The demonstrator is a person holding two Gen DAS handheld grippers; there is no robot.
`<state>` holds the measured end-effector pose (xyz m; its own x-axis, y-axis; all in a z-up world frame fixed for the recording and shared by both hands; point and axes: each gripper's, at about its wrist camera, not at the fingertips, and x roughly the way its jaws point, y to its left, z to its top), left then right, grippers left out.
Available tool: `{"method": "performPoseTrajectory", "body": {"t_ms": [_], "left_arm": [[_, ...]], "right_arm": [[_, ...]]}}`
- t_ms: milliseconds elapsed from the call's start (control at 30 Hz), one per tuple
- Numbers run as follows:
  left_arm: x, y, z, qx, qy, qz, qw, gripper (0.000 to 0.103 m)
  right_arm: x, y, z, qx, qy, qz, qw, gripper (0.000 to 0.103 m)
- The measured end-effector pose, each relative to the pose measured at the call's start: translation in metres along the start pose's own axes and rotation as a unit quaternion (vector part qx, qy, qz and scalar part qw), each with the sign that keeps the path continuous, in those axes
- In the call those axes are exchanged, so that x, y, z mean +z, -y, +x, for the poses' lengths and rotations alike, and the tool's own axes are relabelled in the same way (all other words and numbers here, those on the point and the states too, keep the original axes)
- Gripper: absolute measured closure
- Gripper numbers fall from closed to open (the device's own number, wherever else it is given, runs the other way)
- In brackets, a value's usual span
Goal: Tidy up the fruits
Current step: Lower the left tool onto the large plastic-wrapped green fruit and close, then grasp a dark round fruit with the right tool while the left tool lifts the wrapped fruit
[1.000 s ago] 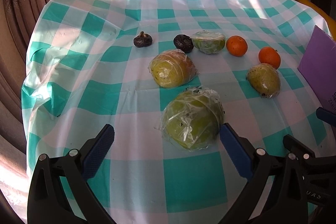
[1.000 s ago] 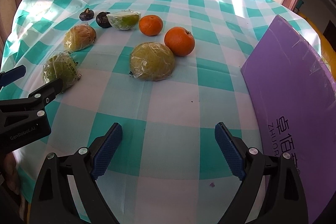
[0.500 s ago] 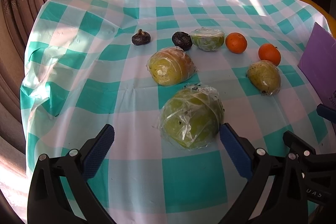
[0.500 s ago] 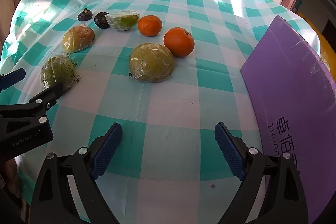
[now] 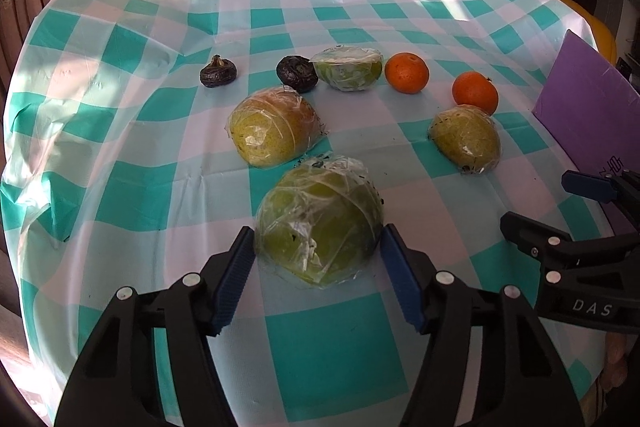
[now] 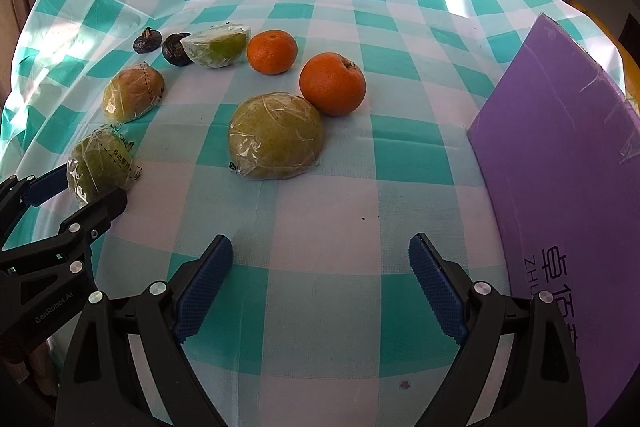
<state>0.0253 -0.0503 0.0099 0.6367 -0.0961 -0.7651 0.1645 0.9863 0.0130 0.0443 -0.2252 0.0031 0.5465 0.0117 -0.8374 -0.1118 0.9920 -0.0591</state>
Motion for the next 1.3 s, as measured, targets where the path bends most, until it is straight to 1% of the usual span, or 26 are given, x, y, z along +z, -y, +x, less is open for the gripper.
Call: {"method": "performPoseTrajectory", "body": {"t_ms": [100, 200, 333, 500, 600, 700, 833, 900, 1000, 1133, 1233, 1300], "left_arm": [[0.001, 0.0, 0.0, -0.004, 0.001, 0.002, 1.0, 0.042], [0.002, -0.005, -0.002, -0.017, 0.003, -0.008, 0.9998, 0.043], [0.003, -0.013, -0.002, -0.025, 0.004, -0.027, 0.9993, 0.043], [0.006, -0.019, -0.005, -0.028, 0.009, -0.037, 0.9989, 0.043], [0.007, -0.022, -0.005, -0.029, 0.011, -0.041, 0.9987, 0.043], [0.008, -0.026, -0.006, -0.032, 0.014, -0.047, 0.9983, 0.043], [0.011, -0.034, -0.01, -0.041, 0.026, -0.061, 0.997, 0.043], [0.013, -0.038, -0.013, -0.048, 0.03, -0.069, 0.996, 0.043], [0.014, -0.043, -0.014, -0.045, 0.032, -0.073, 0.9958, 0.043], [0.014, -0.05, -0.014, -0.041, 0.034, -0.082, 0.9952, 0.043], [0.014, -0.052, -0.012, -0.042, 0.033, -0.084, 0.995, 0.043], [0.014, -0.053, -0.011, -0.044, 0.033, -0.085, 0.9949, 0.043]], "right_arm": [[0.006, 0.008, 0.005, 0.013, -0.01, 0.017, 1.0, 0.016], [0.013, 0.018, 0.008, 0.031, -0.019, 0.037, 0.999, 0.016], [0.029, 0.026, 0.006, 0.022, -0.004, 0.041, 0.999, 0.016], [0.051, 0.034, 0.012, 0.049, 0.007, 0.072, 0.996, 0.016], [0.062, 0.035, 0.018, 0.064, 0.006, 0.087, 0.994, 0.016], [0.065, 0.026, 0.017, 0.061, 0.009, 0.072, 0.996, 0.016], [0.061, 0.009, 0.022, 0.074, 0.0, 0.047, 0.996, 0.016], [0.06, 0.006, 0.026, 0.076, -0.004, 0.046, 0.996, 0.016], [0.06, 0.006, 0.029, 0.076, -0.007, 0.053, 0.996, 0.016], [0.066, 0.012, 0.024, 0.067, 0.005, 0.064, 0.996, 0.016], [0.076, 0.007, 0.014, 0.057, 0.028, 0.049, 0.997, 0.016], [0.087, 0.001, 0.014, 0.062, 0.034, 0.035, 0.997, 0.016]]}}
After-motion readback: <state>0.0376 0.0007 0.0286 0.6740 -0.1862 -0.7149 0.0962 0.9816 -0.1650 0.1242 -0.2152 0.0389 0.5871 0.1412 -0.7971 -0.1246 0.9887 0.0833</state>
